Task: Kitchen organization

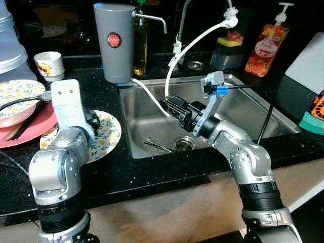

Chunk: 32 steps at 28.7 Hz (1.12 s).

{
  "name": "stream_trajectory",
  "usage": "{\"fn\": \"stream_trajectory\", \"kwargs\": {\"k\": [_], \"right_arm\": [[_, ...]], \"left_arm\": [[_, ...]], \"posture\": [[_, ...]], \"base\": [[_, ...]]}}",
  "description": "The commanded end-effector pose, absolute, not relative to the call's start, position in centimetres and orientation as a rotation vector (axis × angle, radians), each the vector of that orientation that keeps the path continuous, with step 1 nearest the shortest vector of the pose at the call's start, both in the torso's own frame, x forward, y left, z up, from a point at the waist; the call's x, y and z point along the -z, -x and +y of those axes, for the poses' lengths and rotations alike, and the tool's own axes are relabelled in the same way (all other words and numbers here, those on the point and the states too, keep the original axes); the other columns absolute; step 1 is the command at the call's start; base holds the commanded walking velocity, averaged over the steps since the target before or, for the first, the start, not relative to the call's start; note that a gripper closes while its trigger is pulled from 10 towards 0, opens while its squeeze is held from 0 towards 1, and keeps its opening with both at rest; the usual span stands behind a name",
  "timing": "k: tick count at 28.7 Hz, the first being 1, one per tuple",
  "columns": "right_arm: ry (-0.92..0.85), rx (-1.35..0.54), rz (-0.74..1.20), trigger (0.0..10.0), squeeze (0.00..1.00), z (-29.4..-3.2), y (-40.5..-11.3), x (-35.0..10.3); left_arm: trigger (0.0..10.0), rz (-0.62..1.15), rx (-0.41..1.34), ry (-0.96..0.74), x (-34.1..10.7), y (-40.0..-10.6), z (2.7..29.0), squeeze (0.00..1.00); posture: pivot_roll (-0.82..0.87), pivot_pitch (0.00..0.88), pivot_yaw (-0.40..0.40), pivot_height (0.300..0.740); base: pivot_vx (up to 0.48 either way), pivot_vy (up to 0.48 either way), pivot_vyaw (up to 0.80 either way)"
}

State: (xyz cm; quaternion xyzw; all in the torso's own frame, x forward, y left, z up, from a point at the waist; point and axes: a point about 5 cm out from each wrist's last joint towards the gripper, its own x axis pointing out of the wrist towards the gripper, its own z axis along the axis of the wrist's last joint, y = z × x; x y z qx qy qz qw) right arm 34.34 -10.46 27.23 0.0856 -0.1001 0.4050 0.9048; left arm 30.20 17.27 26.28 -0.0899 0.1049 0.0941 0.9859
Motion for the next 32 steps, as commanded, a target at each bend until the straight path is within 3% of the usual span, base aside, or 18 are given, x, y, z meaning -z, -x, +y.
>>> {"fn": "stream_trajectory", "kwargs": {"k": [1, 13, 14, 16, 17, 32], "right_arm": [[-0.173, -0.864, -0.202, 10.0, 0.00, -10.1, -34.3, -27.4], [-0.172, -0.914, -0.185, 10.0, 0.00, -9.9, -34.1, -27.4], [-0.173, -0.922, -0.183, 10.0, 0.00, -9.8, -34.0, -27.4], [-0.174, -0.925, -0.182, 10.0, 0.00, -9.8, -34.0, -27.4], [-0.172, -0.929, -0.180, 10.0, 0.00, -9.8, -33.9, -27.4], [-0.166, -0.956, -0.172, 10.0, 0.00, -9.6, -33.6, -27.4]], "left_arm": [[10.0, 0.232, -0.146, 0.222, -26.4, -29.9, 16.8, 1.00], [10.0, 0.382, -0.211, 0.186, -25.8, -29.0, 17.2, 1.00], [10.0, 0.400, -0.194, 0.172, -25.6, -29.0, 17.1, 0.18], [10.0, 0.404, -0.187, 0.165, -25.6, -29.0, 17.1, 0.18], [10.0, 0.407, -0.175, 0.123, -25.5, -29.0, 17.3, 0.00], [10.0, 0.546, -0.146, 0.100, -22.0, -28.6, 18.6, 0.00]], "posture": [[0.02, 0.086, -0.024, 0.740], [0.02, 0.084, -0.025, 0.740], [0.02, 0.085, -0.026, 0.740], [0.02, 0.085, -0.026, 0.740], [0.02, 0.086, -0.026, 0.740], [0.02, 0.086, -0.025, 0.740]], "base": [[0.000, 0.000, 0.00], [0.000, 0.000, 0.00], [0.000, 0.000, 0.00], [0.000, 0.000, 0.00], [0.000, 0.000, 0.00], [0.000, 0.000, 0.00]]}}
